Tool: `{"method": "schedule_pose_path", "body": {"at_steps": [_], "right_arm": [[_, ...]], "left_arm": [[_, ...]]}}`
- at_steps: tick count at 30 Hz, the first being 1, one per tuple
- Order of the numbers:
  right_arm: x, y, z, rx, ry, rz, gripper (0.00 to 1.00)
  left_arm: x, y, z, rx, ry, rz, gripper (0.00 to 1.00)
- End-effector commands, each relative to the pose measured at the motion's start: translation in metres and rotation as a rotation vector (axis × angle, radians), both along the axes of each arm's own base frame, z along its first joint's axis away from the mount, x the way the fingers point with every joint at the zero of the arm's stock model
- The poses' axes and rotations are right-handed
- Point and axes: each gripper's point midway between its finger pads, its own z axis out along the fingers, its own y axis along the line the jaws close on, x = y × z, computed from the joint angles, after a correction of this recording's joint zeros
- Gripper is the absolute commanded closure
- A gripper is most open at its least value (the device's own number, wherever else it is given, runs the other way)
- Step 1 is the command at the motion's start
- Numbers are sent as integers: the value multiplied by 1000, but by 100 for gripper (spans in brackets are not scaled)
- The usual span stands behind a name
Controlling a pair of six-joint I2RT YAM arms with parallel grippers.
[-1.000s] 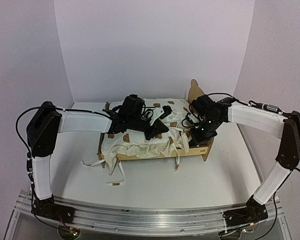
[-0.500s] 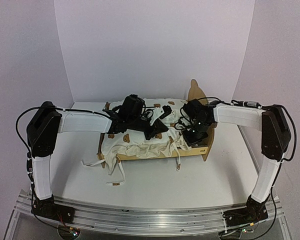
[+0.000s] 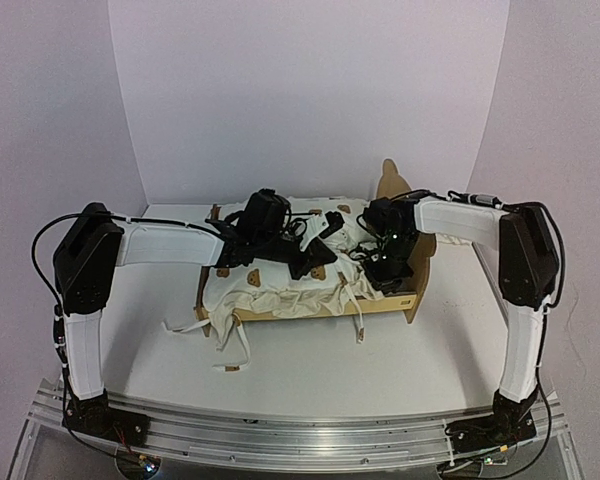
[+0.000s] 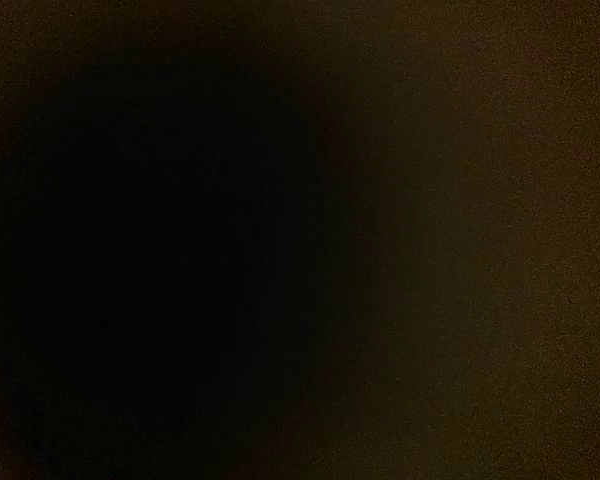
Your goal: Set up the pet bed
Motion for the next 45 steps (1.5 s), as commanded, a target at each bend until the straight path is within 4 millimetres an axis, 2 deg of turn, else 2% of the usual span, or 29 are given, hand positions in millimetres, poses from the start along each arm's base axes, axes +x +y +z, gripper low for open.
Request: {"method": "schedule_pose_path", "body": {"at_steps": [1, 3, 5, 6, 10, 14, 16, 19, 22, 25, 28, 32, 35, 39, 45], "right_arm": [[-53, -32, -22, -209, 323, -29, 94], [-64, -32, -29, -245, 386, -29, 88], [-71, -32, -37, -269, 415, -40, 68], [-73, -35, -41, -291, 423, -52, 62], [-61, -46, -52, -374, 379, -58, 56], [-40, -30, -39, -324, 313, -76, 52], [-32, -16, -19, -254, 258, -76, 51], [-23, -5, 25, -156, 128, -94, 51], [-21, -15, 65, -137, 13, -125, 49], [-27, -21, 84, -116, -34, -126, 47], [-34, -24, 85, -111, -29, -101, 47], [-36, -23, 83, -105, -27, -46, 52], [-38, -14, 82, -49, -31, 24, 58], [-44, 7, 82, 93, -36, 85, 59], [-34, 10, 61, 127, -143, 113, 68]], "left_arm": [[-1, -2, 2, -16, -24, -13, 100], [-2, 0, 1, -9, -23, -11, 100], [-4, 2, 1, 1, -31, -12, 100], [-5, 4, -1, 11, -35, -13, 100], [-7, 10, -4, 33, -51, -19, 100], [-7, 10, -2, 27, -46, -19, 100], [-7, 9, 1, 23, -47, -18, 100], [-4, 11, 3, 21, -49, 3, 100], [0, 13, 4, 20, -45, 18, 100], [6, 16, 3, 21, -33, 41, 100], [12, 19, 4, 25, -39, 61, 100], [15, 22, 6, 29, -55, 69, 100], [18, 24, 5, 33, -59, 78, 100], [17, 25, 5, 31, -61, 79, 100], [20, 25, 6, 24, -66, 80, 100]]}}
